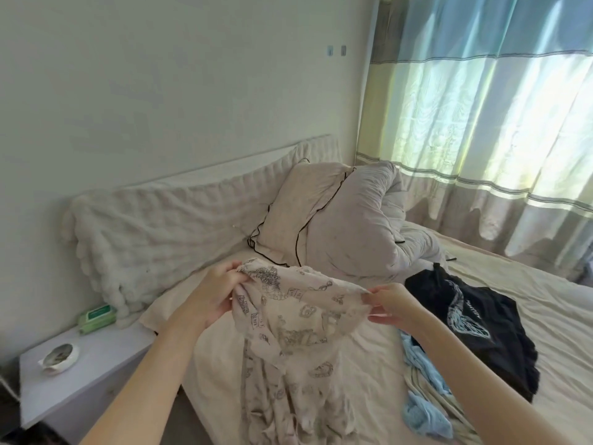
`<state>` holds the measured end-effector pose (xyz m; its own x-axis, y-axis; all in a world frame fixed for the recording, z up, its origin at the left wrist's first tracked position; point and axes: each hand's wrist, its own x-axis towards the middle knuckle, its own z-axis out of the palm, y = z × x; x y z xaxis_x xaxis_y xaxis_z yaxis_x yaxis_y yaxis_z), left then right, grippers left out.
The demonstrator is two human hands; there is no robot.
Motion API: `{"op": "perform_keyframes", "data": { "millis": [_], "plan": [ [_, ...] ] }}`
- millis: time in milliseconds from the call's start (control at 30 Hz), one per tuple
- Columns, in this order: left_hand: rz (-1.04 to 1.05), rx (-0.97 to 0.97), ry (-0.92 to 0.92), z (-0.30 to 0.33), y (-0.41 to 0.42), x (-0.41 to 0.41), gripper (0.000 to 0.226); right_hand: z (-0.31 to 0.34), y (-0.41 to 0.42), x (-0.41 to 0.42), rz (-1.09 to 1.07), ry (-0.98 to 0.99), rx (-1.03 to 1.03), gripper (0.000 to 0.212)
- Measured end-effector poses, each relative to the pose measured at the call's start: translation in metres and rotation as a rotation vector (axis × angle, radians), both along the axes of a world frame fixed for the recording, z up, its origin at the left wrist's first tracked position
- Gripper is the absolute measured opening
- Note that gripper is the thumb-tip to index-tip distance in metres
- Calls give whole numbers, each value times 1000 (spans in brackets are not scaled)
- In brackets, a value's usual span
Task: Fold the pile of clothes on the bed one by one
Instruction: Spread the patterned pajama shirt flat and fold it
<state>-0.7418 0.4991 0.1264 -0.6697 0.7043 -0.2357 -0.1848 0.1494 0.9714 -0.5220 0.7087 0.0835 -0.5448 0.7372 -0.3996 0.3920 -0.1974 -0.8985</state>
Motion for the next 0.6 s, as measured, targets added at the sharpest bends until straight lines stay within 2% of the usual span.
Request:
{"op": "perform_keyframes", "data": {
  "millis": [67, 133, 233, 300, 367, 400, 467, 500, 600],
  "plan": [
    [1, -43, 82, -1, 0, 0, 27, -5, 3, 5, -16, 199, -384, 12],
    [-7, -112, 190, -4, -2, -3, 27, -8, 3, 10, 21, 378, -623, 20],
    [31, -181, 333, -6, -6, -8, 19, -12, 1, 11, 89, 479, -727, 28],
    [143, -235, 525, -6, -10, -15, 19, -11, -2, 10, 178, 457, -731, 30],
    [245, -304, 750, -7, -15, -23, 25, -5, -8, 9, 283, 412, -655, 32],
    [265, -342, 842, -8, -18, -25, 26, -3, -11, 8, 319, 391, -571, 41],
    [227, -400, 973, -10, -20, -28, 24, 1, -15, 7, 359, 334, -274, 73],
    [202, -412, 1026, -12, -21, -27, 21, 2, -18, 7, 377, 289, -72, 78],
    [203, -465, 1160, -15, -22, -23, 15, 5, -26, 4, 506, 154, 431, 57]
  ]
}}
